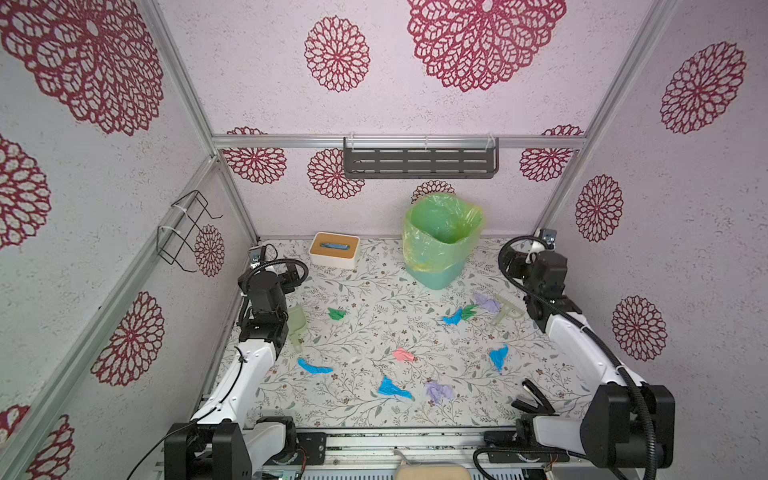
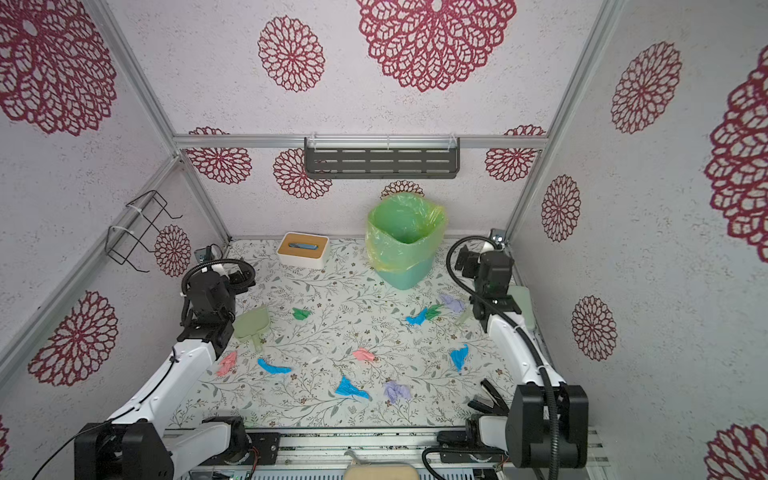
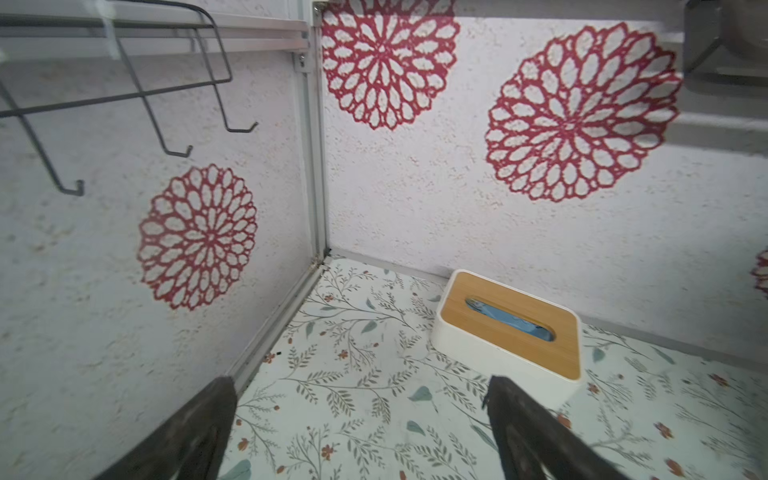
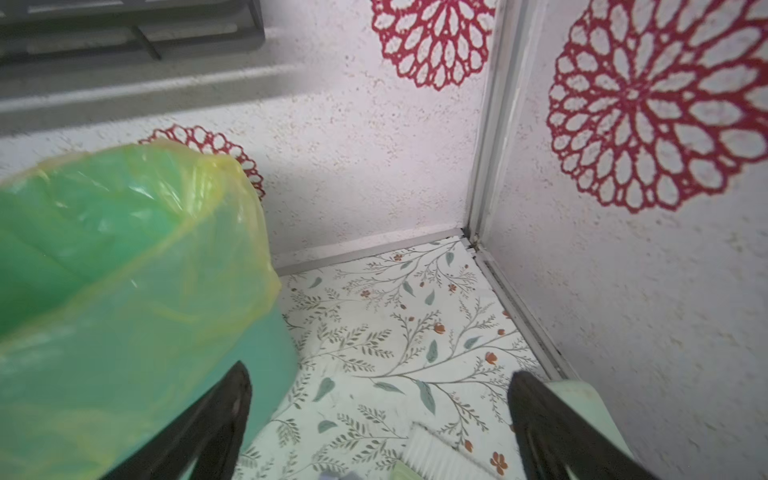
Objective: Sweep away the paper scraps from the table
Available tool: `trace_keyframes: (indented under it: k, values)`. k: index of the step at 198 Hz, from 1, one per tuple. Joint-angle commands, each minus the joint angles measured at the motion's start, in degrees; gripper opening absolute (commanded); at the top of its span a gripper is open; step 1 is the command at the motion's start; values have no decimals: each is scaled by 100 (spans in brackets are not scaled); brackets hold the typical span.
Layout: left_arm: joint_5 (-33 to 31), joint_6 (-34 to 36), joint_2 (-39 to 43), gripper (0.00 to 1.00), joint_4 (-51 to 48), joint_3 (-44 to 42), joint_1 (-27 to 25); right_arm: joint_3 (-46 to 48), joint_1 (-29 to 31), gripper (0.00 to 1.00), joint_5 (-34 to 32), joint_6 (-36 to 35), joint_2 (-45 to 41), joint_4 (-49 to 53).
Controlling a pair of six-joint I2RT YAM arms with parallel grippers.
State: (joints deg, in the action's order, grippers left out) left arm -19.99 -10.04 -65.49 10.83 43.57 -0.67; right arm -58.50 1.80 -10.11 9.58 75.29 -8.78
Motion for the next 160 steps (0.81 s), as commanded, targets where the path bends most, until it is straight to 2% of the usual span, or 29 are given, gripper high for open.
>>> trace_keyframes:
  k: [1, 26, 75, 108, 160]
  values:
    - [839, -429, -113, 98, -1390, 474, -100, -1429, -22, 97, 633, 665, 529, 1913]
    - [949, -731, -318, 98, -1610, 872, -286, -2875, 41, 93, 1223, 1096, 1394, 2697]
    - [1222, -961, -562, 97, -1595, 1177, -406, -5396, 378, 92, 1669, 1371, 3095, 4319]
    - [1283, -916, -648, 97, -1772, 1323, -426, -6332, 530, 89, 1545, 1401, 3784, 4897]
    - [1347, -870, -693, 97, -1959, 1400, -426, -7017, 641, 72, 1382, 1459, 4367, 5366]
